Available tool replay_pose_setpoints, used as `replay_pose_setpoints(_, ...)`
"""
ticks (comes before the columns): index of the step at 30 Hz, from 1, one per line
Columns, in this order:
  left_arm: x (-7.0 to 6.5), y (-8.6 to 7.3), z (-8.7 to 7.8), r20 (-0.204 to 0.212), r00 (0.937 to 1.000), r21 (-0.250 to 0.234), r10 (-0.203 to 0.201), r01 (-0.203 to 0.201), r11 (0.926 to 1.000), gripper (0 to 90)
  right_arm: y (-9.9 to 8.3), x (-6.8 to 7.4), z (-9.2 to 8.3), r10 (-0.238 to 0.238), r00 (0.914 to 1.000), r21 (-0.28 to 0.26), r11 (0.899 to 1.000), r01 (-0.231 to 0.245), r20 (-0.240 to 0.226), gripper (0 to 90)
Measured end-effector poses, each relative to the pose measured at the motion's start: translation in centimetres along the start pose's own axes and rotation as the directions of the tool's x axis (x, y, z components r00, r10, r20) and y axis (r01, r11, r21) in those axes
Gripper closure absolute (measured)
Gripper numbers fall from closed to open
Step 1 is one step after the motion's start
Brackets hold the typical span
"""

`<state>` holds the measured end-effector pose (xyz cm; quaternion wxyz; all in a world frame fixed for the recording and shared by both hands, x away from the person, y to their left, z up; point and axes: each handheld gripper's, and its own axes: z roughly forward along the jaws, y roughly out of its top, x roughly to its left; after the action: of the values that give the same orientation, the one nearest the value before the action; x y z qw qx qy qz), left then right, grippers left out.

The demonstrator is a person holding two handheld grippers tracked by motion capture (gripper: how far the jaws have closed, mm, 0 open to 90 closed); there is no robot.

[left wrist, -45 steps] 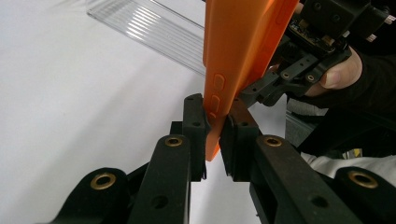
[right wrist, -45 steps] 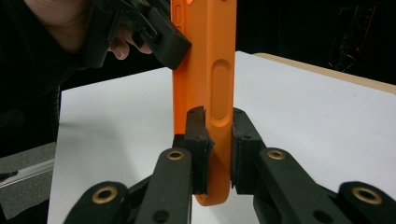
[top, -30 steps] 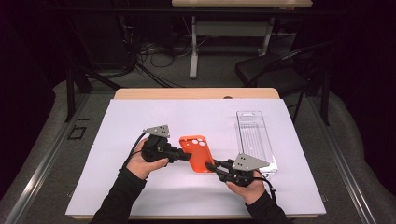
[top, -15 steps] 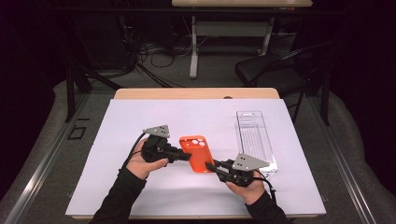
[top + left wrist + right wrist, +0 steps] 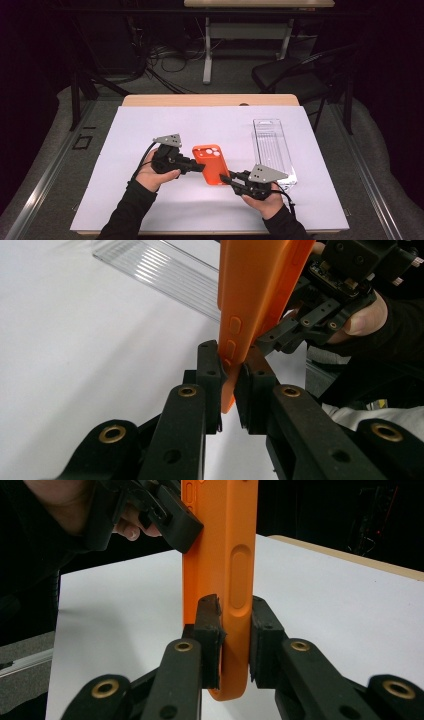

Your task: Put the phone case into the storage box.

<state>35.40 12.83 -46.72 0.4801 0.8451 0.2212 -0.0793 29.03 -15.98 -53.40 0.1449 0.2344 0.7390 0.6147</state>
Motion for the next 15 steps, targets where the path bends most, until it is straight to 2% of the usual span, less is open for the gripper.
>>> replay_pose_setpoints(6,0.09,-0.03,0.00,-0.007,1.0000,0.005,-0.006,0.006,1.0000,82.1,0.00,0.03,0.05,-0.001,1.0000,0.001,1.000,0.001,-0.001,72.9)
replay_pose_setpoints(15,0.20,-0.11,0.01,-0.022,0.9994,0.010,-0.027,0.028,0.9996,82.1,-0.03,-0.12,0.10,0.006,0.9998,0.005,1.000,-0.006,0.019,60.3)
